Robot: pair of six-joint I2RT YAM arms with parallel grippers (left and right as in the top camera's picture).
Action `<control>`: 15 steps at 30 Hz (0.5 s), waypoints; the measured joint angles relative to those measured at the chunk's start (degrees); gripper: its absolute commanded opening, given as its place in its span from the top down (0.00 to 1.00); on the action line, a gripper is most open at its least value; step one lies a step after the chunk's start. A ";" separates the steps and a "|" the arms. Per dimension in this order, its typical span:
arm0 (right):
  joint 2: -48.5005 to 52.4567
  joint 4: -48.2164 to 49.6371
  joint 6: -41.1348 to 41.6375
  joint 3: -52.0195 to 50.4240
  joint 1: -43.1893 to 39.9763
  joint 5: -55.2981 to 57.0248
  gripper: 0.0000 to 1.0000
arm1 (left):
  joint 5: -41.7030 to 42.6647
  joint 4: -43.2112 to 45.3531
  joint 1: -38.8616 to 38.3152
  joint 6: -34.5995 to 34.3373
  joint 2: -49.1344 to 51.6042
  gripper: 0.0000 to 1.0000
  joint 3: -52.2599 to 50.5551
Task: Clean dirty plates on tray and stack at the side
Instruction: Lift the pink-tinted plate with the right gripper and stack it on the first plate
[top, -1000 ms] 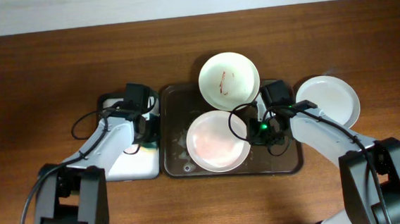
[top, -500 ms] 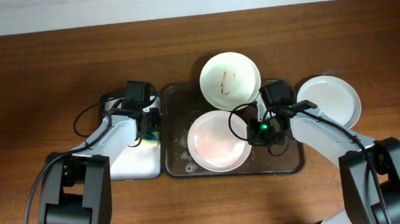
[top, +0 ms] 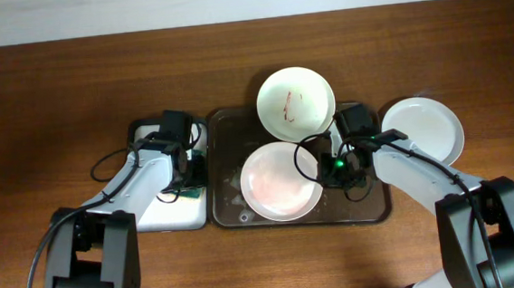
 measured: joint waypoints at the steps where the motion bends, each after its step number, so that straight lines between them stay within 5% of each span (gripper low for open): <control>1: 0.00 0.00 0.07 -0.04 0.00 -0.02 0.93 | 0.24 -0.61 0.00 0.11 0.00 0.60 0.00; 7: 0.00 -0.35 0.02 -0.26 0.07 -0.02 0.96 | 1.25 -0.61 0.00 0.04 0.00 0.95 -0.15; 8: 0.00 -0.35 0.04 -0.26 0.07 -0.02 0.96 | 1.27 -0.59 0.00 -0.20 -0.02 0.88 -0.15; 9: 0.00 -0.39 0.04 -0.24 0.07 -0.02 0.96 | 1.33 -0.55 0.00 -0.02 -0.02 0.37 -0.15; 10: -0.02 -0.90 0.02 0.04 0.07 -0.02 0.96 | 1.44 -0.52 0.00 -0.13 -0.02 0.29 -0.15; 15: -5.84 -6.82 -1.40 5.11 0.33 5.92 0.96 | 1.20 -0.59 0.11 0.00 -0.02 0.20 -0.44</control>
